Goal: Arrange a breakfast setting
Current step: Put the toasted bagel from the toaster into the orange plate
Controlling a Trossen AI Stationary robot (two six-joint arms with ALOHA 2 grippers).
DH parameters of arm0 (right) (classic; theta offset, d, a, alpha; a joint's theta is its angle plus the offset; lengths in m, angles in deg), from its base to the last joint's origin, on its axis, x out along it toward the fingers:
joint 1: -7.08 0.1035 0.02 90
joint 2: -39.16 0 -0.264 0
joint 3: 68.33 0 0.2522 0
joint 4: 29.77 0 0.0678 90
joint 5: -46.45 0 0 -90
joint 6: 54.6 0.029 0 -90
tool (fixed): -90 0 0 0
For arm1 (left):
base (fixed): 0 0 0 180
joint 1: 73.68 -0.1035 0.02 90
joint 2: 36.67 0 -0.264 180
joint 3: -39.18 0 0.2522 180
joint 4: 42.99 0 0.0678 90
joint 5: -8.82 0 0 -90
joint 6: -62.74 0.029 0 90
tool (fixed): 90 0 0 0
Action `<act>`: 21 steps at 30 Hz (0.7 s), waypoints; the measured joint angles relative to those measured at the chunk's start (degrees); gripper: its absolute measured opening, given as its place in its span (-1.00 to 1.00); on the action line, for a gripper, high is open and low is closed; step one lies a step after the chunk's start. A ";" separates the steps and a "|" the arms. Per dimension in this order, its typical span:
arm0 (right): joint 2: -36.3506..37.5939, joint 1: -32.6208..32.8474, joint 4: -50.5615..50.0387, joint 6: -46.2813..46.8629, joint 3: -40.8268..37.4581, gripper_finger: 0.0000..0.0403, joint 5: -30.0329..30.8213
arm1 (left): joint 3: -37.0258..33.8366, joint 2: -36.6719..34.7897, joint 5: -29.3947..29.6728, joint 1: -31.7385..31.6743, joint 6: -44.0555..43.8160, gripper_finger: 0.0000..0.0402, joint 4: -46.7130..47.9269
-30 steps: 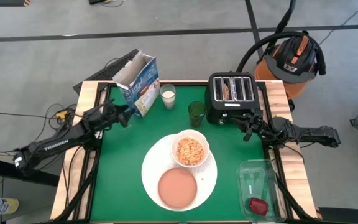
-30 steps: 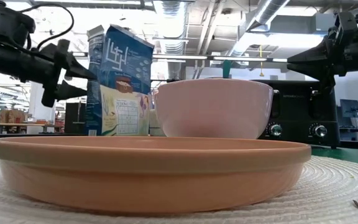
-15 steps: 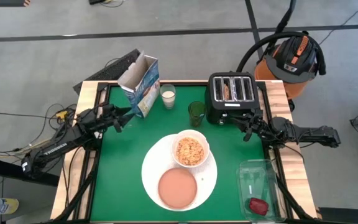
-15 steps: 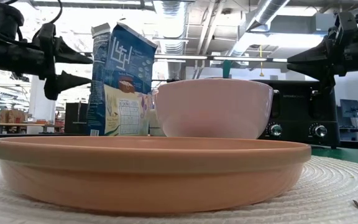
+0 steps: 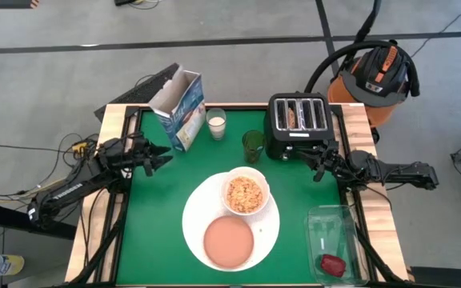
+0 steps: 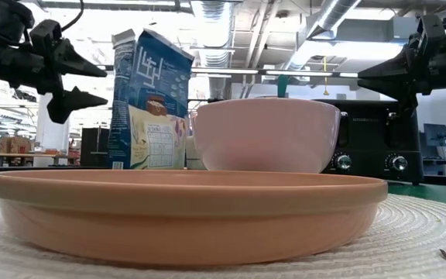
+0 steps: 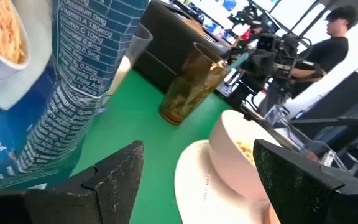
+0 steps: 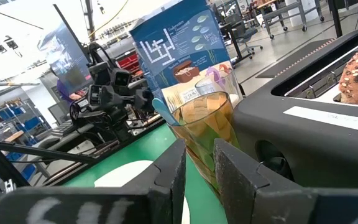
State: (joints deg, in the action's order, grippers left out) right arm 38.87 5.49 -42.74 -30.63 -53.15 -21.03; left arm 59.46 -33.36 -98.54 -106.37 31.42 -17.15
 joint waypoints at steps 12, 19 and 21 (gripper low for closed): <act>0.00 -0.02 0.00 -0.01 -0.01 -0.47 0.00 | 0.07 0.02 -7.49 6.35 -8.67 0.44 -10.66; 0.00 0.00 -0.01 0.02 0.00 -0.47 0.01 | 0.07 0.02 -5.80 9.55 -6.86 0.44 -33.30; 0.00 0.01 0.00 0.01 0.01 -0.47 0.00 | 0.07 0.02 -5.16 9.87 -6.06 0.44 -39.05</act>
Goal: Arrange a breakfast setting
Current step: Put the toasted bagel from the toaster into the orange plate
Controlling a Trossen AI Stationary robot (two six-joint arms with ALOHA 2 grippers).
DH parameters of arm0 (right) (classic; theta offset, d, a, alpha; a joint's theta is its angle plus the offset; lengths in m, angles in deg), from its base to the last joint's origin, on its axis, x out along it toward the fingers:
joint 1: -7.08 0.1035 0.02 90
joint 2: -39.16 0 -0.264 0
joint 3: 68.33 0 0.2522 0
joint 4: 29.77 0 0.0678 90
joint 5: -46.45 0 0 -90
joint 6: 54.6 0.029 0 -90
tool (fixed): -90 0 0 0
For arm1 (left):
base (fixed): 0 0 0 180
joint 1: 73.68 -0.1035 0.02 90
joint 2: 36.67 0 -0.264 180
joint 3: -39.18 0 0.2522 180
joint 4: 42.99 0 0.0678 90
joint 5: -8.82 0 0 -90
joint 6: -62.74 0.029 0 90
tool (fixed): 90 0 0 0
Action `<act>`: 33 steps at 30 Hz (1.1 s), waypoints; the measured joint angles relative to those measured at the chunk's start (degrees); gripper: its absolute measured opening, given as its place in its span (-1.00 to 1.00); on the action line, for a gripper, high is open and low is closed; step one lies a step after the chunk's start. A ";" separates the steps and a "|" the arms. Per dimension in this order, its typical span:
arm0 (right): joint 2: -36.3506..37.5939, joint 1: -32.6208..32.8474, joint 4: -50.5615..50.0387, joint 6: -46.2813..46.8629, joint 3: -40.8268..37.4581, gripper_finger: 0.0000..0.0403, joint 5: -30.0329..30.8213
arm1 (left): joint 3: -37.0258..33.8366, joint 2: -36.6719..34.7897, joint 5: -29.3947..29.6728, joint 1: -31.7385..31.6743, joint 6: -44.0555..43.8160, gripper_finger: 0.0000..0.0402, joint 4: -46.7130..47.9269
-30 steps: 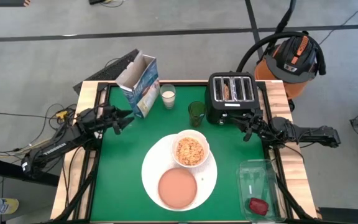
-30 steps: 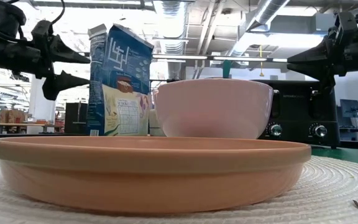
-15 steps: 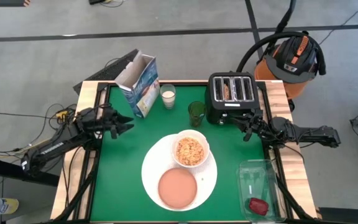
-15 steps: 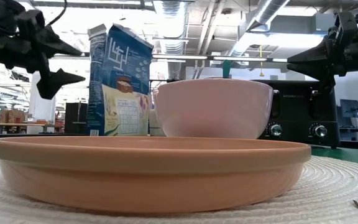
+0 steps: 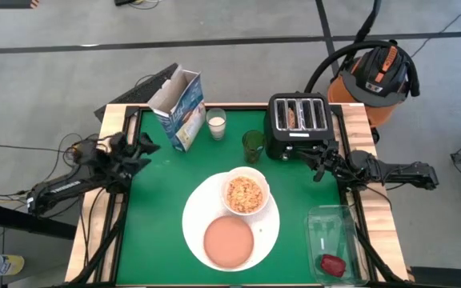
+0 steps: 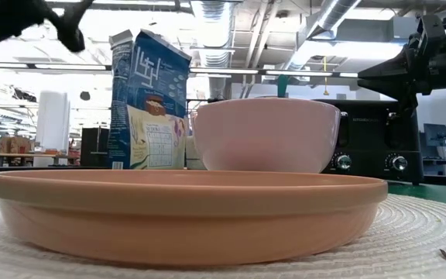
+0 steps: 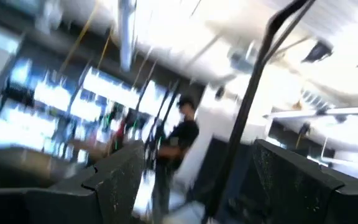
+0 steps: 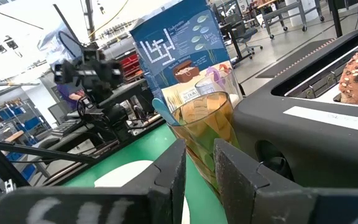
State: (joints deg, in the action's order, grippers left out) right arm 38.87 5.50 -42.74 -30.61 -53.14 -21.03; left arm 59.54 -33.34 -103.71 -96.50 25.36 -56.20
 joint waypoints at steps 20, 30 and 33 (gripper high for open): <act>0.00 0.00 0.00 -0.01 -0.02 -0.47 0.00 | 18.92 17.37 8.28 0.03 21.32 0.44 7.05; 0.00 -0.96 0.07 -1.39 -0.02 -0.47 0.60 | 27.51 27.78 13.49 0.03 24.67 0.44 7.05; 0.00 -1.05 0.07 -1.55 -0.02 -0.47 0.11 | 29.89 29.27 16.20 0.03 26.58 0.44 6.86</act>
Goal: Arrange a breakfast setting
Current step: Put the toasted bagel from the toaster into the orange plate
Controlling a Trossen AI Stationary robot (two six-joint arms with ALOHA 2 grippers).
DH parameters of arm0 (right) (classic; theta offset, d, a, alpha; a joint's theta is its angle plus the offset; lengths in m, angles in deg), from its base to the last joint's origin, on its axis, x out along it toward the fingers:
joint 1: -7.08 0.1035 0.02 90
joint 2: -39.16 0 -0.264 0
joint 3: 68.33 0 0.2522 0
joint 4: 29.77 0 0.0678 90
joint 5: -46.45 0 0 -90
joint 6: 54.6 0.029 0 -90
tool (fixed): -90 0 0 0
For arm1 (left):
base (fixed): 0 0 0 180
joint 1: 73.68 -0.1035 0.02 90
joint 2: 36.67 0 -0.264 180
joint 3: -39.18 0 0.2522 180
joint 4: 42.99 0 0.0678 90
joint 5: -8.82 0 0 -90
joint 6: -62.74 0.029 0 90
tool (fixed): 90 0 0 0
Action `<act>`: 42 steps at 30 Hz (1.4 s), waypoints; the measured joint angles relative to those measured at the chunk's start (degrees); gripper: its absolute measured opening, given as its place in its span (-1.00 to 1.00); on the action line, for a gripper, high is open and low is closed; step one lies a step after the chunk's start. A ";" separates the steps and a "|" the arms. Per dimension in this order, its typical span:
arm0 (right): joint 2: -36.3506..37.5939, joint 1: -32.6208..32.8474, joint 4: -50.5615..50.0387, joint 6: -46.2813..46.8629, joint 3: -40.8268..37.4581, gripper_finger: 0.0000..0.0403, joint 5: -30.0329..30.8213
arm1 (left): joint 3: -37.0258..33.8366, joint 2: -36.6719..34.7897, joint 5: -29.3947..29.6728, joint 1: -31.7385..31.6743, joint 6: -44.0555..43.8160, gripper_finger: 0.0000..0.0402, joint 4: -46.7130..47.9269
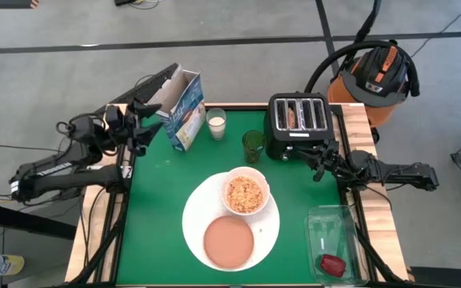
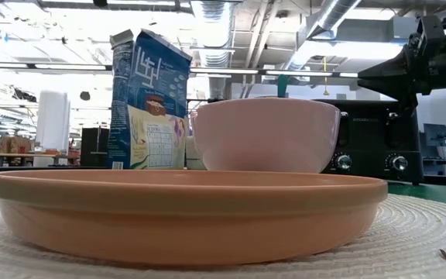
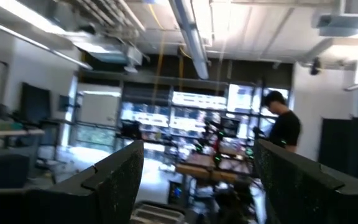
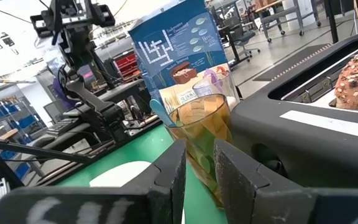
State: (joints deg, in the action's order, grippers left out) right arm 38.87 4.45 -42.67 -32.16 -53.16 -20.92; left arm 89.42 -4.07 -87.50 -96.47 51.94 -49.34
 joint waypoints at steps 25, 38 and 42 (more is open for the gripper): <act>0.00 0.19 2.82 14.73 -0.09 -0.47 -3.04 | 1.72 1.58 11.73 -0.01 -2.22 0.43 0.11; -0.02 -0.20 20.85 -6.25 2.28 -0.35 -3.17 | 1.72 2.34 11.29 1.03 -2.50 0.43 -0.42; -0.02 -0.20 20.17 -10.97 4.18 -0.23 -3.15 | 1.72 2.34 11.27 1.45 -2.46 0.43 -0.44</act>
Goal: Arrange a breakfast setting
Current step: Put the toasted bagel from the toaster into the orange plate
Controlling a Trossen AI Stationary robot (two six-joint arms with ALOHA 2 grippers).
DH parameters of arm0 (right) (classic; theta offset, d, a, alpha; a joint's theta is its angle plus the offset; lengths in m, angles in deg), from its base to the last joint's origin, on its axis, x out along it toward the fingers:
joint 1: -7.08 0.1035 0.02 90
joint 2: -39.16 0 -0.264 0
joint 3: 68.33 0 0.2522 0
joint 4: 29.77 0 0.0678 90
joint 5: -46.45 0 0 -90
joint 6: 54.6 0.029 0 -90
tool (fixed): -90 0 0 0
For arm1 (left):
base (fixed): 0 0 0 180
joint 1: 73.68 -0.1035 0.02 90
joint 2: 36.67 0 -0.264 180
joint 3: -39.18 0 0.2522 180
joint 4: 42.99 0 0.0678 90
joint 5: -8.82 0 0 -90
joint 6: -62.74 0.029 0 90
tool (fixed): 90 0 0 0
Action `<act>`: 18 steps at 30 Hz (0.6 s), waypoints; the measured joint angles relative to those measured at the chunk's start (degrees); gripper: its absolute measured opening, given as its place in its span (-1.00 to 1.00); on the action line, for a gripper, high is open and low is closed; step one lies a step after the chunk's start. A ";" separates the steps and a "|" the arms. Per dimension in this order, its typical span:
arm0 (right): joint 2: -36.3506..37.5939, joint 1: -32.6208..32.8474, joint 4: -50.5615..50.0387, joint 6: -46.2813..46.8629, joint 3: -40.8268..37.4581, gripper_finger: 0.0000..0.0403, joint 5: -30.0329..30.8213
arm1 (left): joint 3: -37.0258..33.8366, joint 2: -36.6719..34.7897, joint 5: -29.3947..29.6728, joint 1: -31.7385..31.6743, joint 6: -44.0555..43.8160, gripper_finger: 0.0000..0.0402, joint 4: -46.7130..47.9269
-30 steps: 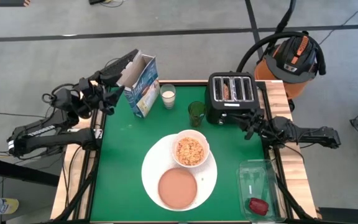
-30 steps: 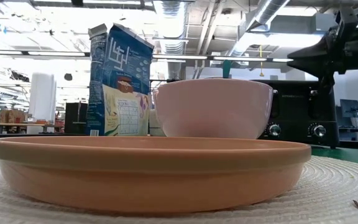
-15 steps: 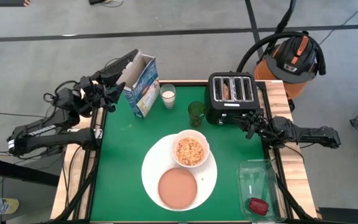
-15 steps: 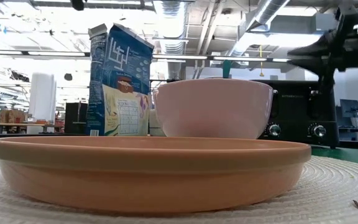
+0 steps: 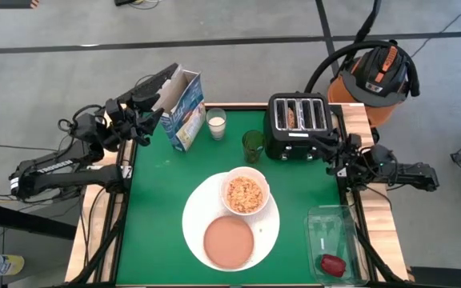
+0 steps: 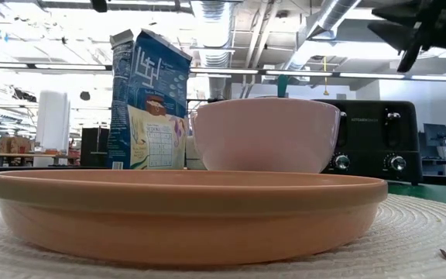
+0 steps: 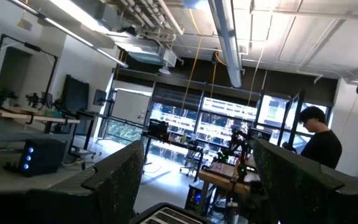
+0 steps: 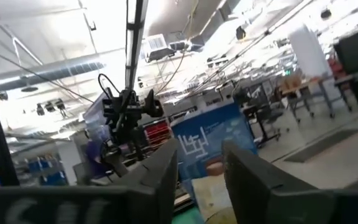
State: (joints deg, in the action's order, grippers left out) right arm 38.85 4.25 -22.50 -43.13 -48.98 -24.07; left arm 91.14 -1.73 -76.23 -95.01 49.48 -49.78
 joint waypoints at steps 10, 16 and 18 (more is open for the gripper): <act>-0.05 0.00 4.50 -2.97 6.83 0.05 0.09 | 0.00 0.00 0.35 0.14 -1.22 0.43 -0.13; -3.36 0.00 4.48 -4.78 15.31 0.04 0.13 | 0.00 0.00 0.44 0.14 -1.33 0.43 -0.13; -6.14 0.00 2.68 -7.76 18.35 0.03 0.13 | 0.00 0.00 0.45 0.14 -1.35 0.43 -0.13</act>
State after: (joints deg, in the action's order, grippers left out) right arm 32.71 4.25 -19.82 -50.89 -30.63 -23.94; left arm 91.14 -1.73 -75.78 -94.87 48.13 -49.91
